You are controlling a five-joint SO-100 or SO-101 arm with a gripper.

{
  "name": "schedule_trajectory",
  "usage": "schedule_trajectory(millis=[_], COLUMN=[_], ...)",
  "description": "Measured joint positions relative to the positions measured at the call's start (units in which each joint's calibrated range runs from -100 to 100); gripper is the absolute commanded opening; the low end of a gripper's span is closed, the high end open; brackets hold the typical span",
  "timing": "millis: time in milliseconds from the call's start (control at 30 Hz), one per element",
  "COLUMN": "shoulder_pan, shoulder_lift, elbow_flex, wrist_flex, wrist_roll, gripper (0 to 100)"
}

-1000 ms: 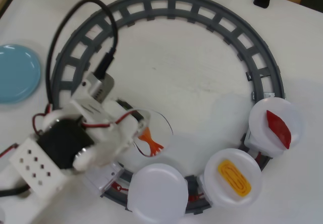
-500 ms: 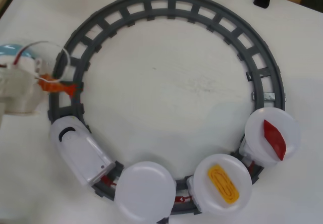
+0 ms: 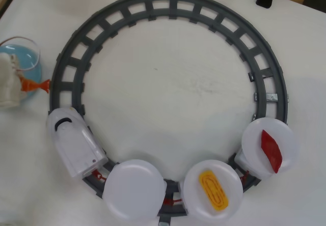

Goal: Pick up the sushi from the Shinkansen and put it on the blue dish

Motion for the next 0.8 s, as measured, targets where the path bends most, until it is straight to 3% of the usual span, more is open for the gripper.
schedule_trajectory(millis=[433,800], shoulder_pan=[-10.1,-9.6], shoulder_lift=[14.4,21.3], elbow_flex=[-14.2,-26.6], wrist_flex=[-0.3,-2.1], wrist_roll=[0.7,0.7], gripper=[3,3])
